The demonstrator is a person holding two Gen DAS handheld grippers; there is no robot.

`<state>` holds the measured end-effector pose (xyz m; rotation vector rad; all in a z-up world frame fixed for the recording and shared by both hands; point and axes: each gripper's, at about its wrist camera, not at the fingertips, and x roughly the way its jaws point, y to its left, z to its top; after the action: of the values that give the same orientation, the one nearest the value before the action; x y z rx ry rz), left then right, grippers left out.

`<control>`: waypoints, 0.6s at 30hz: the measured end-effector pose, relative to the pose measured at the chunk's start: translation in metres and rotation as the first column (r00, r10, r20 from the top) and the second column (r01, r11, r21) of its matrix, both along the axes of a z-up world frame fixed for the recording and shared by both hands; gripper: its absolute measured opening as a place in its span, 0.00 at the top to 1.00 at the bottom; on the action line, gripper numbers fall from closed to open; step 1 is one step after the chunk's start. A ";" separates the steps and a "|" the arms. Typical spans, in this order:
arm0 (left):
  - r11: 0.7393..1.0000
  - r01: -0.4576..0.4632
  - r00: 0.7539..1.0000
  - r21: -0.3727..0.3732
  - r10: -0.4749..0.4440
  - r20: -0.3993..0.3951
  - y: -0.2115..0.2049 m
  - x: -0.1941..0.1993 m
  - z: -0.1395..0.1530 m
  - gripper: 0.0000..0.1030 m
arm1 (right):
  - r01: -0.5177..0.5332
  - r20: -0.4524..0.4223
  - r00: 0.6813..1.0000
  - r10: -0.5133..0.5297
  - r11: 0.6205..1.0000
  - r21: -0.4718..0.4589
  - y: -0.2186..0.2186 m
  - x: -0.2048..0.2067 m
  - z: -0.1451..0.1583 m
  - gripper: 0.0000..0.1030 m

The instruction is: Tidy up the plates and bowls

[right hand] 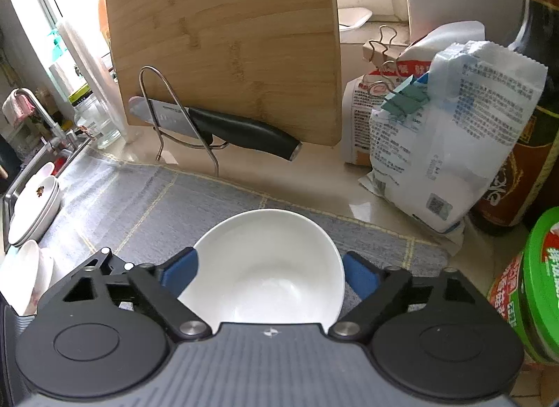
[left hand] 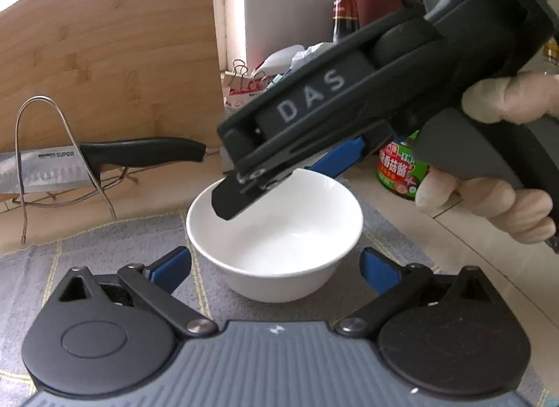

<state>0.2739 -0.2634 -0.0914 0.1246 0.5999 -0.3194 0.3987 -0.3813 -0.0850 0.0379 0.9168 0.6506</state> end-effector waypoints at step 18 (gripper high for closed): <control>0.999 0.014 1.000 -0.041 -0.014 -0.008 0.008 0.009 -0.002 0.07 | -0.018 0.008 1.000 0.019 0.999 -0.027 0.002 0.001 0.001 0.18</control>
<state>0.2829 -0.2555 -0.0930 0.0885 0.6003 -0.3454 0.3998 -0.3789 -0.0845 0.0027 0.9193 0.6549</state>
